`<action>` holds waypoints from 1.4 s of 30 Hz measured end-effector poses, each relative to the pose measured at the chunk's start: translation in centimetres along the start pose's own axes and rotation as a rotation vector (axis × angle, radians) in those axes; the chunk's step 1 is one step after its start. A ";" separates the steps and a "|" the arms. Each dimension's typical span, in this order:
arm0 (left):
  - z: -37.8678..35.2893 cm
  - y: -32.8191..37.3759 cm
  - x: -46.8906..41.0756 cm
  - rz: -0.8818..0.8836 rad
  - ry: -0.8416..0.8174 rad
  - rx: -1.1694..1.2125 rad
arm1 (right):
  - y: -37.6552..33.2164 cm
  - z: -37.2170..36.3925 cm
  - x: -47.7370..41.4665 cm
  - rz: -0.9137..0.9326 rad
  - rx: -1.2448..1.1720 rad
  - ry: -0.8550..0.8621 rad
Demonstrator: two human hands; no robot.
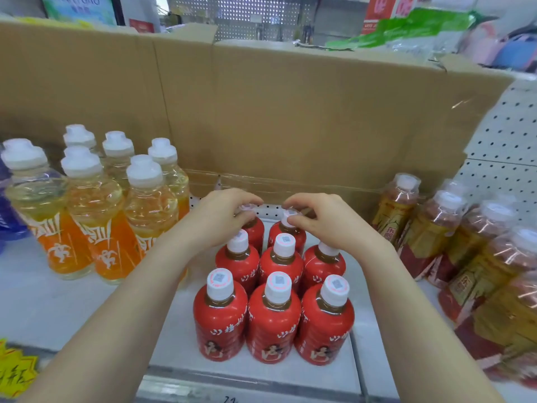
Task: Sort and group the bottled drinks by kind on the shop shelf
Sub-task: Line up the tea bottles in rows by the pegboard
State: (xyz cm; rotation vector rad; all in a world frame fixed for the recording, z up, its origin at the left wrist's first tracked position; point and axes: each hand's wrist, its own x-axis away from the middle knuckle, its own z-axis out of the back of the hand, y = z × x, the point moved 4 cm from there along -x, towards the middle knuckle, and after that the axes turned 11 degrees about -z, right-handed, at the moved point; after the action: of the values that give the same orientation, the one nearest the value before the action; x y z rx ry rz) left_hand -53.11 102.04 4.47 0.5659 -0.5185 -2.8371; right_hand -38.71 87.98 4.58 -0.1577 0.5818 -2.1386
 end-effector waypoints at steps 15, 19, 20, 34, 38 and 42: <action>0.7 7.7 5.5 -0.417 0.212 0.023 | 5.4 2.9 19.0 -0.133 0.045 0.903; -1.5 12.4 6.6 -0.530 0.215 0.097 | 7.9 6.0 24.5 -0.160 0.205 1.140; -2.1 13.8 6.6 -0.549 0.218 0.111 | 9.0 7.2 25.3 -0.177 0.244 1.157; -21.2 29.6 -0.2 -0.241 0.093 0.536 | 24.1 11.4 26.5 -0.259 0.258 0.954; -22.3 30.6 -0.2 -0.143 0.194 0.580 | 24.9 11.2 26.4 -0.184 0.269 0.995; -21.4 29.3 1.7 -0.073 0.228 0.528 | 24.3 11.1 26.4 -0.105 0.215 1.102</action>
State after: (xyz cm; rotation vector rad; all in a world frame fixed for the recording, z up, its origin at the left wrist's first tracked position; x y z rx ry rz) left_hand -42.31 68.35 -3.60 0.9973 -1.2320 -2.6375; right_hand -33.05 51.06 0.52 1.1923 0.9394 -2.2404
